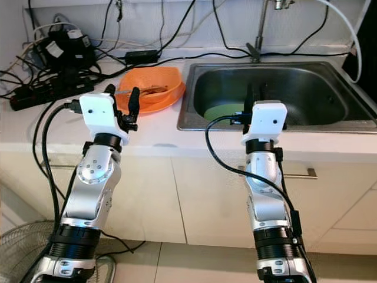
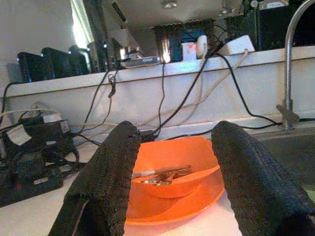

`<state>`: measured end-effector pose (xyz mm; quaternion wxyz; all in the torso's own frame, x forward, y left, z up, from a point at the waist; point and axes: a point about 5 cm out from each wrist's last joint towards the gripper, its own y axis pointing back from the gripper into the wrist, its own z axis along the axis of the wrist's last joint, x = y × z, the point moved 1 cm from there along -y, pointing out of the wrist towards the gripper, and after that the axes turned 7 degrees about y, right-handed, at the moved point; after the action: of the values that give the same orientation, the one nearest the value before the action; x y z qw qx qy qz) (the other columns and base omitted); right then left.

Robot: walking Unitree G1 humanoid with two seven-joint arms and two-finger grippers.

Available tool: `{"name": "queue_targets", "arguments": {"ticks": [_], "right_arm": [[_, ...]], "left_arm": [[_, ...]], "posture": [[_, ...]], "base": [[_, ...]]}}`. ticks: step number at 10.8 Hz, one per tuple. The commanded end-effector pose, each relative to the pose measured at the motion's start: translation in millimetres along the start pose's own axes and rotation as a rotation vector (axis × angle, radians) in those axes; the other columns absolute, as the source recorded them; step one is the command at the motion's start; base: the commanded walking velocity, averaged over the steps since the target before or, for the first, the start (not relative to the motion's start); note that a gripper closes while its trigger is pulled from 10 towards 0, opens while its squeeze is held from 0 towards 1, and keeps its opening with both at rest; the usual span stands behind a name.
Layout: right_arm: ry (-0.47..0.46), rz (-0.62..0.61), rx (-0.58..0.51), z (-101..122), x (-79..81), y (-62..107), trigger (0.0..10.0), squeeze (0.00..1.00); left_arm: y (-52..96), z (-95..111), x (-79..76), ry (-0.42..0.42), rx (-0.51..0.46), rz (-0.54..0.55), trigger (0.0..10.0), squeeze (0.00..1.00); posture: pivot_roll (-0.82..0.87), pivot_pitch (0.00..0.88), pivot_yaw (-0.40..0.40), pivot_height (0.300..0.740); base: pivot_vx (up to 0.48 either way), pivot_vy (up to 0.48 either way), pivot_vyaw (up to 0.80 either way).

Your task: Kitchen organization

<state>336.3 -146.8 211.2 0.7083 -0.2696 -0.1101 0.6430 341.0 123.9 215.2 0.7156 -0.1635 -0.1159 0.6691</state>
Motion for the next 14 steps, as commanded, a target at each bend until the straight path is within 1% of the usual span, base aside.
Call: {"name": "queue_targets", "arguments": {"ticks": [1,8,14], "right_arm": [[-0.014,0.007,-0.012,2.4,3.2,-2.0,10.0,0.0],[-0.018,0.0,-0.006,1.9,2.3,-2.2,10.0,0.0],[-0.021,-0.003,-0.006,2.0,2.6,-2.3,10.0,0.0]], "left_arm": [[-2.6,2.3,2.4,-0.013,-0.004,0.006,10.0,0.0],[-4.3,4.0,6.2,-0.022,-0.007,0.026,10.0,0.0],[-5.6,5.3,7.3,-0.027,-0.011,0.035,10.0,0.0]], "posture": [[0.05,0.0,0.083,0.74],[0.06,0.001,0.082,0.74],[0.06,0.005,0.082,0.74]], "base": [[0.0,0.0,0.0],[0.0,0.0,0.0],[0.268,0.0,0.0]]}}
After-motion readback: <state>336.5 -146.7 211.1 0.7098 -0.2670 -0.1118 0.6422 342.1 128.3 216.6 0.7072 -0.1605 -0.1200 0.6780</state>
